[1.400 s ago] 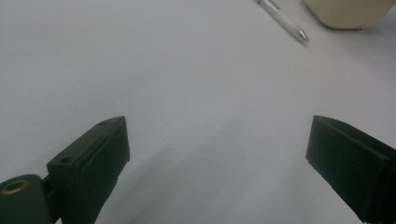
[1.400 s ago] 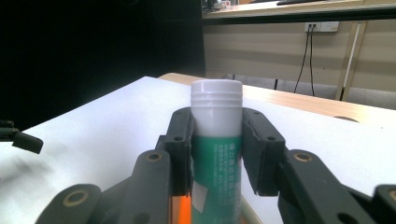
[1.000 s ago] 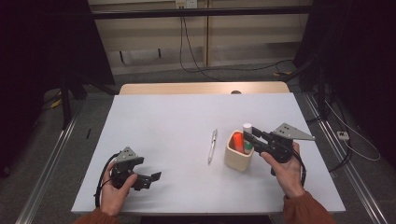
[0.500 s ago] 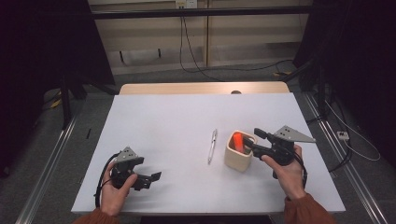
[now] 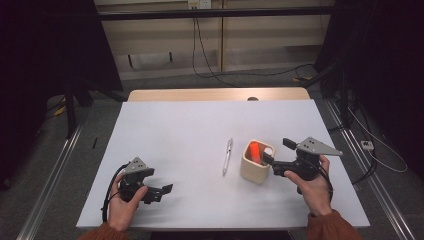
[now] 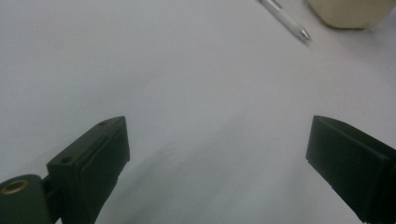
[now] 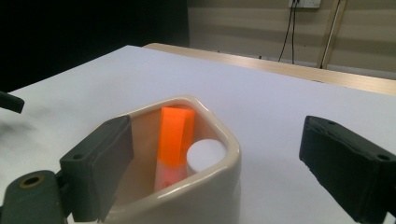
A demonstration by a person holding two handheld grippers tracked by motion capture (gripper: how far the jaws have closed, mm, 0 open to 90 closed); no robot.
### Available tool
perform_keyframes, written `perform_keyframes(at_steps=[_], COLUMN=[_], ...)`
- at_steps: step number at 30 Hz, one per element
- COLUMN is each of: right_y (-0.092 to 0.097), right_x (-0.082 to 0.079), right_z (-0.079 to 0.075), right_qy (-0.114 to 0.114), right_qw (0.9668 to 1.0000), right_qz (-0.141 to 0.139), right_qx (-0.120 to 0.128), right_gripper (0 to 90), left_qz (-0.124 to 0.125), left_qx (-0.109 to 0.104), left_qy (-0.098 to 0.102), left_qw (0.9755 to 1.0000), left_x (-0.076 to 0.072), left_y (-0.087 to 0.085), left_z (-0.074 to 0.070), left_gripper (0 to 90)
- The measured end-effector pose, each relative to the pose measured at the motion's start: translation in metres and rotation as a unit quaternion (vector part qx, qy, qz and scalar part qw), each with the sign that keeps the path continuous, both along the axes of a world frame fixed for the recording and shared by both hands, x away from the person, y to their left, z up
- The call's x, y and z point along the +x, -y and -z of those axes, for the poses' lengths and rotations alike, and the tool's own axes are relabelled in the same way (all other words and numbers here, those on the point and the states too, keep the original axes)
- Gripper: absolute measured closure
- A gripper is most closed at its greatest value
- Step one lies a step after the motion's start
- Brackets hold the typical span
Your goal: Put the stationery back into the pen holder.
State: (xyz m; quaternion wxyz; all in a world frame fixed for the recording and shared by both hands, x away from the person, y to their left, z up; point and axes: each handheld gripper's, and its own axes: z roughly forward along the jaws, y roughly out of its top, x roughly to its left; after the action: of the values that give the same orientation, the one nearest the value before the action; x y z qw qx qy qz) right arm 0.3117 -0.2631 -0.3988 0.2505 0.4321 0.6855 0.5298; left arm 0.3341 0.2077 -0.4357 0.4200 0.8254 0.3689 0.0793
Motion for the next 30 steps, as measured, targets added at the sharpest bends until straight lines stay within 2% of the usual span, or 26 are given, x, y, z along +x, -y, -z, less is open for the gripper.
perform_keyframes(at_steps=[9,13,20,25,27,28,30], right_y=[0.014,0.02,0.03,0.03,0.029,0.029,0.03], right_x=[-0.015,-0.02,-0.021,-0.023,-0.026,-0.029,-0.032], right_z=[0.003,0.008,0.024,0.033,0.034,0.035,0.037], right_qy=[0.005,-0.001,-0.016,-0.029,-0.03,-0.032,-0.035], right_qw=[0.9999,1.0,0.9997,0.9993,0.9992,0.9991,0.9989], right_qz=[0.009,0.009,0.015,0.012,0.008,0.009,0.008], right_qx=[-0.003,-0.001,-0.007,-0.018,-0.025,-0.026,-0.03], right_gripper=[9.8,9.5,8.6,7.9,7.9,7.9,8.0], left_qz=[-0.002,-0.006,-0.013,-0.024,-0.028,-0.022,-0.007], left_qx=[-0.003,-0.008,-0.002,0.005,0.001,0.004,-0.007], left_qy=[-0.003,-0.007,-0.004,0.012,0.018,0.022,0.033], left_qw=[1.0,0.9999,0.9999,0.9996,0.9994,0.9995,0.9994], left_x=[0.004,0.008,0.019,0.019,0.017,0.016,0.015], left_y=[0.004,0.005,0.015,0.024,0.026,0.027,0.032], left_z=[0.002,0.002,0.003,-0.001,-0.004,-0.006,-0.009], left_gripper=[6.1,6.2,6.0,6.0,6.0,6.0,6.0])
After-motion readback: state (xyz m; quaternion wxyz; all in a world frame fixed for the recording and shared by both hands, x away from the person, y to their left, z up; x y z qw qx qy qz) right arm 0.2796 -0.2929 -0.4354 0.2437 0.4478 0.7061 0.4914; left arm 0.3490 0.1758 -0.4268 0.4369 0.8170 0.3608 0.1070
